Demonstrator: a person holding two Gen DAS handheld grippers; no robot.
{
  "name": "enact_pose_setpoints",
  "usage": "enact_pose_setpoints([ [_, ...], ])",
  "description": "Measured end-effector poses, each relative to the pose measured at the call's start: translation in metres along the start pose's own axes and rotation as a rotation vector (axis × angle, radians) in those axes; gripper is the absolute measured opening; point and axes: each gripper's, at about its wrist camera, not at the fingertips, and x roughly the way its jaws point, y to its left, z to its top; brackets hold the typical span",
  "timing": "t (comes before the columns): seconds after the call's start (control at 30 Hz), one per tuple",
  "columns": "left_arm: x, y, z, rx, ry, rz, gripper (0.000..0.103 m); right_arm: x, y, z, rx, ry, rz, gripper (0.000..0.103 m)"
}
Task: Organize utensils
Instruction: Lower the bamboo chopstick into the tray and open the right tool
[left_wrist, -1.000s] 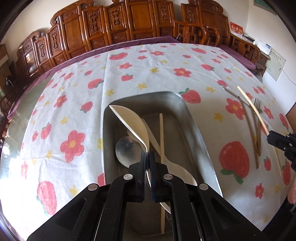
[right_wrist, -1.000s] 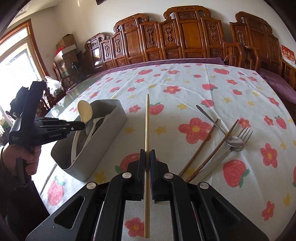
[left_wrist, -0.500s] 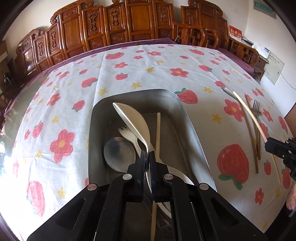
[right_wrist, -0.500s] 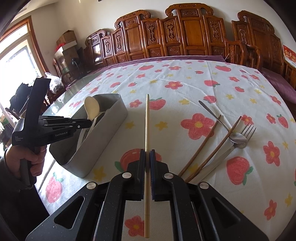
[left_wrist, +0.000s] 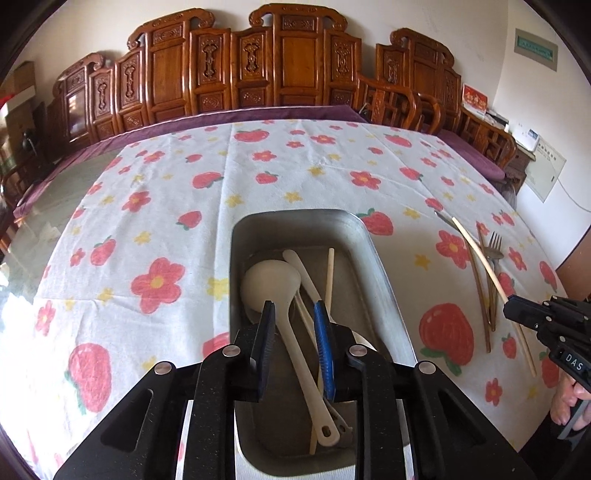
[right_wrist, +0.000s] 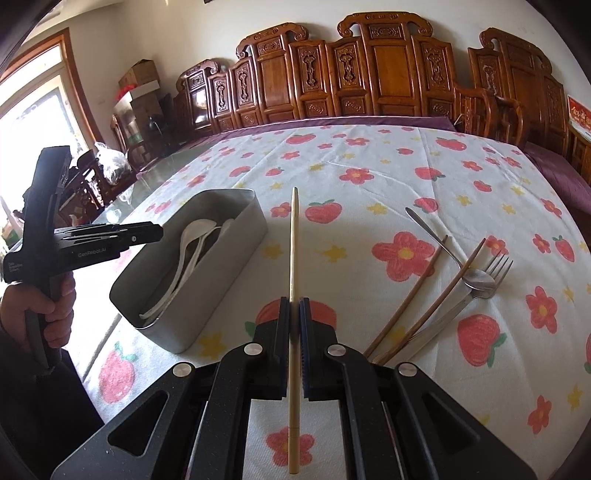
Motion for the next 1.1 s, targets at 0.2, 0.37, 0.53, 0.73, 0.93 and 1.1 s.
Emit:
enact_pose_setpoints([
  [0.2,-0.016,0.011,-0.005,-0.038,-0.021,0.003,0.023,-0.009,0.013,0.006,-0.008,-0.010,0.023,0.006],
  [0.37,-0.026,0.017,-0.006,-0.044,-0.042,0.018,0.030,-0.009,0.033,0.014,-0.045,0.001,0.032,0.006],
  [0.53,-0.029,0.026,-0.005,-0.057,-0.054,0.022,0.041,-0.001,0.050,0.024,-0.026,0.005,0.074,0.006],
  [0.73,-0.033,0.040,-0.004,-0.073,-0.090,0.044,0.070,0.023,0.079,0.036,-0.022,0.030,0.114,0.006],
  [0.93,-0.038,0.056,-0.003,-0.090,-0.107,0.058,0.082,0.047,0.098,0.046,-0.010,0.056,0.128,0.006],
  [1.1,-0.038,0.071,-0.003,-0.122,-0.105,0.065,0.082,0.068,0.108,0.055,0.030,0.080,0.132,0.006],
])
